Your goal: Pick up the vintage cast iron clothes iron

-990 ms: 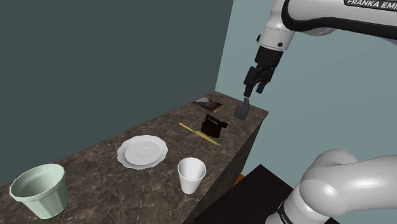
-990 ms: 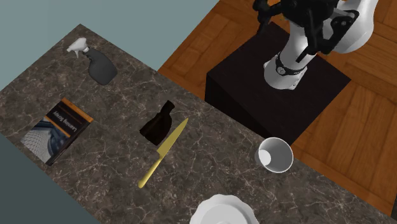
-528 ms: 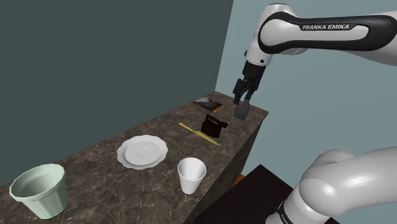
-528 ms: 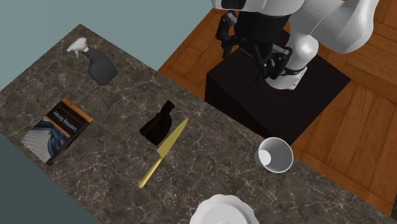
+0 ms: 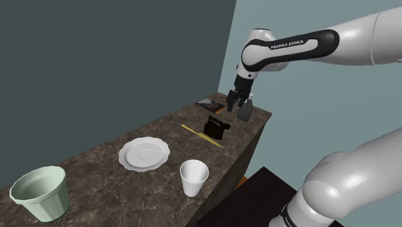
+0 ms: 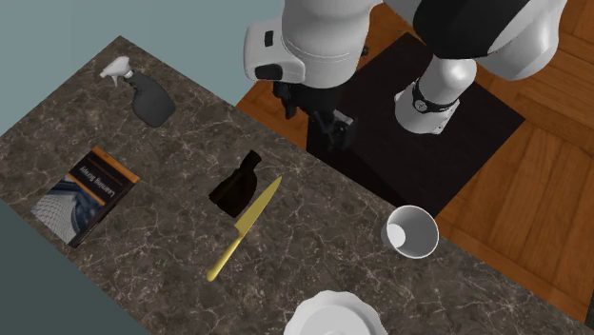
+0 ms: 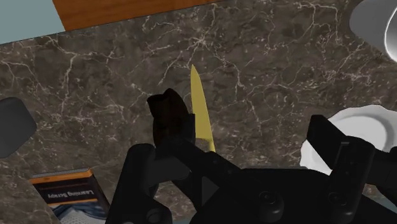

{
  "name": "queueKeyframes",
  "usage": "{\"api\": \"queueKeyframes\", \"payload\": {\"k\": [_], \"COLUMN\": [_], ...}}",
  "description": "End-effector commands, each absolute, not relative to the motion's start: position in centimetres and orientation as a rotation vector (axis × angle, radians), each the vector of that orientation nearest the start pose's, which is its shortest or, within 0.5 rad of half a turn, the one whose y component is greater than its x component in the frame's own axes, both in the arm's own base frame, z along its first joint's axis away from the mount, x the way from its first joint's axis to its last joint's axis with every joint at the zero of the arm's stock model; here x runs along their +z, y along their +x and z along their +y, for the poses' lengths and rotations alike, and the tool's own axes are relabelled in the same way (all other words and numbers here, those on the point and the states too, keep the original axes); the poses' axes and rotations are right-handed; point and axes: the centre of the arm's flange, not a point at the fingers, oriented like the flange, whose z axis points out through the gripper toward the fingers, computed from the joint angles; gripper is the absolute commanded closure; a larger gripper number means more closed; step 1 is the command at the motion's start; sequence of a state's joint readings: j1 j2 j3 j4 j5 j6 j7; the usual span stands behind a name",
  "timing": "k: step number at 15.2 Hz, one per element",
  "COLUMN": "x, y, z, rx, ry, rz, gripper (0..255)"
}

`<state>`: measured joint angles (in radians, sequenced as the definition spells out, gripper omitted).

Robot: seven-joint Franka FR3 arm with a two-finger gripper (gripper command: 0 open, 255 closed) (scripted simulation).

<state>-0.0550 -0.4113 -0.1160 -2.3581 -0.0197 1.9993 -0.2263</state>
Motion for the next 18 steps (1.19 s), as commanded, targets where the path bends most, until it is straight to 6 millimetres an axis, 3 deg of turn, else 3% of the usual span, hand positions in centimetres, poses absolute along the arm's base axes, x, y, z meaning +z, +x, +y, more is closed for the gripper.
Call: {"api": "queueKeyframes", "payload": {"k": [1, 18], "x": [47.0, 31.9], "y": [44.2, 58.4], "z": [-8.8, -17.0], "rx": [-0.088, -0.094], "ry": [-3.123, -3.134], "rz": [-0.115, -0.142], "gripper": [0, 0]}}
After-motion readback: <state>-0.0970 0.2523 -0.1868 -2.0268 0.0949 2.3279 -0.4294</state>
